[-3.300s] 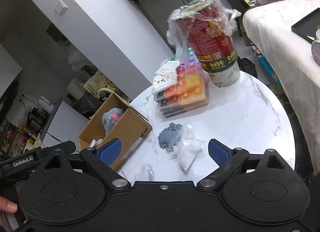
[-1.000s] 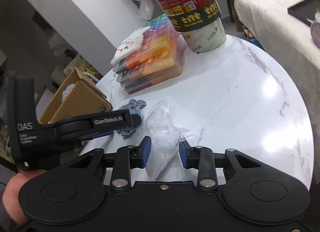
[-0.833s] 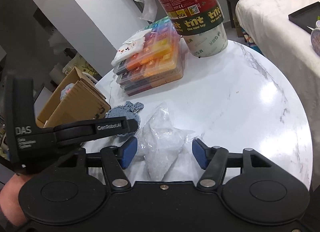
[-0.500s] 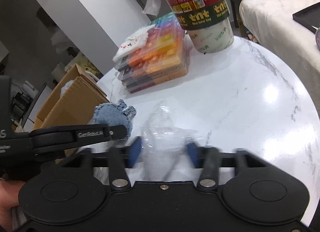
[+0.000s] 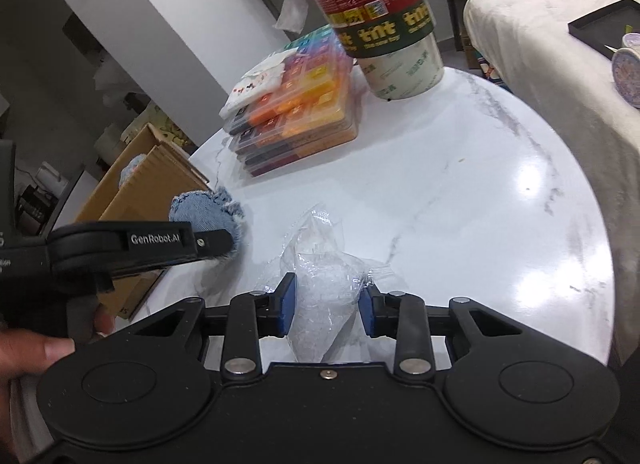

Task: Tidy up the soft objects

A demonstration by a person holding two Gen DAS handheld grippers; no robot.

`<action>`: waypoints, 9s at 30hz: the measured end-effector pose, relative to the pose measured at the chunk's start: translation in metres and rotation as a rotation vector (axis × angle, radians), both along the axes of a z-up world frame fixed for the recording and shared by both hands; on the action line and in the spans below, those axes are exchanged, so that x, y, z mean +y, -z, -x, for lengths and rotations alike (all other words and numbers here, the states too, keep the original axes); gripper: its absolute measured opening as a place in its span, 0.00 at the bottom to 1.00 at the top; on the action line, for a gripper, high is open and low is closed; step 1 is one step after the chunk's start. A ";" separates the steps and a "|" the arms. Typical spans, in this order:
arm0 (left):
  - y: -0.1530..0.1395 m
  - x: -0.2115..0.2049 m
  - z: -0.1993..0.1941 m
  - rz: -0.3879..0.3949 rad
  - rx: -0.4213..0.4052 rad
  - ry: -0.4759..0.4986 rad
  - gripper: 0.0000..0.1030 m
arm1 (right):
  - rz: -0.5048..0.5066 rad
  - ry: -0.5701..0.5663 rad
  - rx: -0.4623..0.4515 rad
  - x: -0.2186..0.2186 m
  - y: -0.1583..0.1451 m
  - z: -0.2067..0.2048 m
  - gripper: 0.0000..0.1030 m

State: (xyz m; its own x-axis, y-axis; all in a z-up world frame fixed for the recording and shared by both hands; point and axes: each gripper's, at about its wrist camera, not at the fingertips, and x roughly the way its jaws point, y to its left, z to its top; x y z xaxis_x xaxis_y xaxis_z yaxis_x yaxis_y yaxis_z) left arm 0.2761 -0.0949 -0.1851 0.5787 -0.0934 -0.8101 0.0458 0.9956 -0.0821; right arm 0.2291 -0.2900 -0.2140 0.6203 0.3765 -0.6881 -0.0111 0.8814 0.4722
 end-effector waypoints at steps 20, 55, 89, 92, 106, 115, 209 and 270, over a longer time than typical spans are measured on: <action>0.016 -0.015 -0.027 -0.073 -0.005 -0.018 0.59 | -0.039 0.055 0.019 -0.013 0.003 0.001 0.31; -0.060 0.029 0.027 0.039 -0.077 0.033 0.16 | -0.010 0.016 -0.076 0.019 -0.062 0.014 0.31; -0.128 0.167 0.019 0.114 -0.201 -0.194 0.17 | 0.073 -0.174 -0.196 0.130 -0.141 -0.054 0.31; -0.127 0.173 0.015 0.123 -0.200 -0.206 0.17 | 0.083 -0.188 -0.194 0.139 -0.141 -0.059 0.31; -0.108 0.192 -0.020 0.119 -0.134 -0.256 0.20 | 0.110 -0.257 -0.177 0.185 -0.143 -0.079 0.31; -0.107 0.206 -0.010 0.109 -0.155 -0.301 0.36 | 0.125 -0.290 -0.158 0.203 -0.139 -0.085 0.31; -0.215 0.094 0.215 -0.059 -0.212 -0.109 1.00 | 0.190 -0.050 -0.223 0.041 -0.233 0.144 1.00; -0.203 0.084 0.234 -0.066 -0.165 -0.074 1.00 | 0.216 -0.080 -0.186 0.059 -0.225 0.166 1.00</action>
